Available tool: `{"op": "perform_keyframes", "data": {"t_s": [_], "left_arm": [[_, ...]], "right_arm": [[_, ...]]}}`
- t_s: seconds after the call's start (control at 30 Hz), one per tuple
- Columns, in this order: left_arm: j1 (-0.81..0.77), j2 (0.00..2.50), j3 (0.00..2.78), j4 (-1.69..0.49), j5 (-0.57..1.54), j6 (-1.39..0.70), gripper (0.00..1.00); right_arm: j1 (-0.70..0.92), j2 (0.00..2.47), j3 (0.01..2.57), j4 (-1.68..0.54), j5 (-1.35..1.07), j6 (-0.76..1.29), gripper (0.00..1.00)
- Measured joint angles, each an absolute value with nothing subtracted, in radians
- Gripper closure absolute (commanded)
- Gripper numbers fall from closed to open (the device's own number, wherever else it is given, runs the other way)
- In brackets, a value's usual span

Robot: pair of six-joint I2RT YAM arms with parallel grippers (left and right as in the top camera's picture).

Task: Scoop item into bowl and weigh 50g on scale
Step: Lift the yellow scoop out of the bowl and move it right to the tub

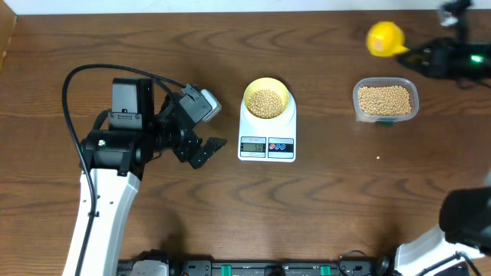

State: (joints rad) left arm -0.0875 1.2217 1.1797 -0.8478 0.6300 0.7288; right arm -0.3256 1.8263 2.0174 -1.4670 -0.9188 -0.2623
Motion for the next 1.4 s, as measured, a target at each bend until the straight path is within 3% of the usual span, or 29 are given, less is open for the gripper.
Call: {"op": "perform_keyframes", "data": {"t_s": [0.17, 0.5, 1.1, 1.4], "left_arm": [[-0.088, 1.222, 1.180, -0.848, 0.630, 0.729, 0.01], [-0.088, 1.222, 1.180, -0.848, 0.630, 0.729, 0.01], [-0.088, 1.222, 1.180, -0.848, 0.630, 0.729, 0.01], [-0.088, 1.222, 1.180, -0.848, 0.630, 0.729, 0.01]], "right_arm": [[-0.381, 1.810, 2.019, -1.555, -0.756, -0.270, 0.99], [-0.349, 1.867, 1.937, -1.498, -0.538, -0.266, 0.99], [-0.062, 1.924, 1.895, -1.377, 0.120, -0.086, 0.99], [-0.021, 1.924, 1.895, -1.364, 0.277, -0.060, 0.99]]}}
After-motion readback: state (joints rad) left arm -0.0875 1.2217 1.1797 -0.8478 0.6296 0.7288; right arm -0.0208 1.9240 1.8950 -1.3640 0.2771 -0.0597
